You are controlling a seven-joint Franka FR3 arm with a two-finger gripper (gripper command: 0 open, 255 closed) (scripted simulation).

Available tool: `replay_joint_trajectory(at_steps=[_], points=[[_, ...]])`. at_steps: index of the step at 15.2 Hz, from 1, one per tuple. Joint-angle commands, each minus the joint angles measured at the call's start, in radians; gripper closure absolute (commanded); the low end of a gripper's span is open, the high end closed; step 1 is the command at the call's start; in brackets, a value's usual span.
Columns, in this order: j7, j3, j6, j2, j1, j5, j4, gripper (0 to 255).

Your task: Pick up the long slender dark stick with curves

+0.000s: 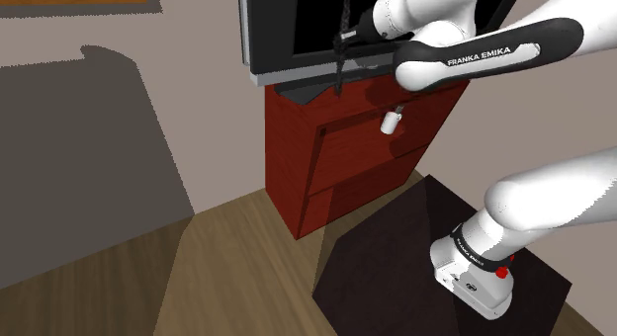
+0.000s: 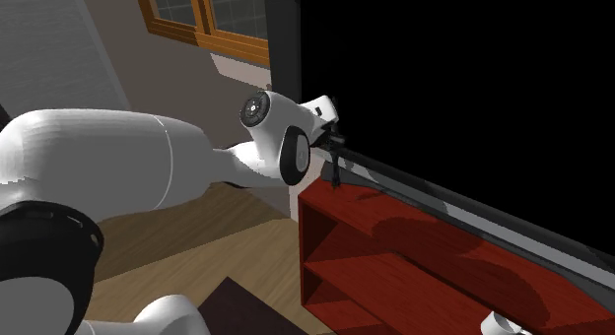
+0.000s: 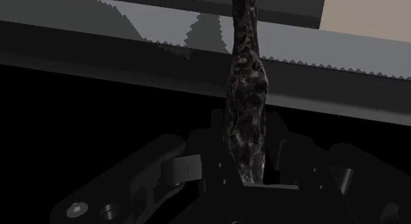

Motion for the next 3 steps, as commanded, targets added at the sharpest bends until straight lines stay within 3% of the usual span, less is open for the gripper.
replay_joint_trajectory(at_steps=[1,3], points=[[-0.026,-0.034,-0.015,-0.006,0.03,0.014,0.021,255],[-0.027,-0.036,-0.018,-0.007,0.032,0.016,0.023,255]])
